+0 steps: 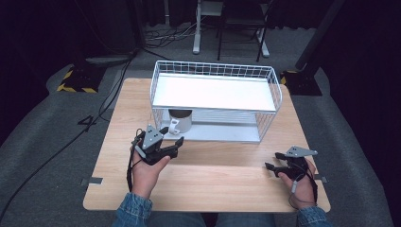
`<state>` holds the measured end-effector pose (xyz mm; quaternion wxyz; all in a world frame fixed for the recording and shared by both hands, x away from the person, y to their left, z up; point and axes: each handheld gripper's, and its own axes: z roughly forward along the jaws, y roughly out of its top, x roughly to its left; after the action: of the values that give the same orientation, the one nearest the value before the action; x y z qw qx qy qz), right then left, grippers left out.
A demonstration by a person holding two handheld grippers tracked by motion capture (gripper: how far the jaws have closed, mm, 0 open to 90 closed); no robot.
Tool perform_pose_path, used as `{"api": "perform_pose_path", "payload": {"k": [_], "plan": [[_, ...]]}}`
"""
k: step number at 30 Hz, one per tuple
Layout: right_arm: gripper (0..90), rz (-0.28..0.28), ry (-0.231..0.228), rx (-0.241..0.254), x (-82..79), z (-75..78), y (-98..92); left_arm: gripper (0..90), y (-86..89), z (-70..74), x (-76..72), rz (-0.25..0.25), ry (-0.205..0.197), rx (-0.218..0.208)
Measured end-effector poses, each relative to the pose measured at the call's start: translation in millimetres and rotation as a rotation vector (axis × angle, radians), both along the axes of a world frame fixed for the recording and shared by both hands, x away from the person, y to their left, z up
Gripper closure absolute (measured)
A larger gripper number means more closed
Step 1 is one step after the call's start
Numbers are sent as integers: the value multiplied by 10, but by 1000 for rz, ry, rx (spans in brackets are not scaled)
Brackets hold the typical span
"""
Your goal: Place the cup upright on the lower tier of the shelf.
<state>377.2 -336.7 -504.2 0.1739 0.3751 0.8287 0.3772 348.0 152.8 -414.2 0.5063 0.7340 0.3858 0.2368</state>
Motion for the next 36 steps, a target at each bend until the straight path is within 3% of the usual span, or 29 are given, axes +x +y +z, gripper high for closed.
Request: {"api": "perform_pose_path", "payload": {"k": [8,14,22,28,36], "plan": [[321,4,1,1,7,0,1,303,38,-24,-147,-32,5,5],[320,6,2,1,10,0,4,291,118,-79,-226,-53,8,37],[320,5,2,0,10,0,4,270,354,-278,-306,-34,4,86],[319,6,2,1,11,0,4,247,472,-427,-343,-30,49,93],[320,6,2,0,10,0,4,216,556,-668,-370,-13,147,112]]}}
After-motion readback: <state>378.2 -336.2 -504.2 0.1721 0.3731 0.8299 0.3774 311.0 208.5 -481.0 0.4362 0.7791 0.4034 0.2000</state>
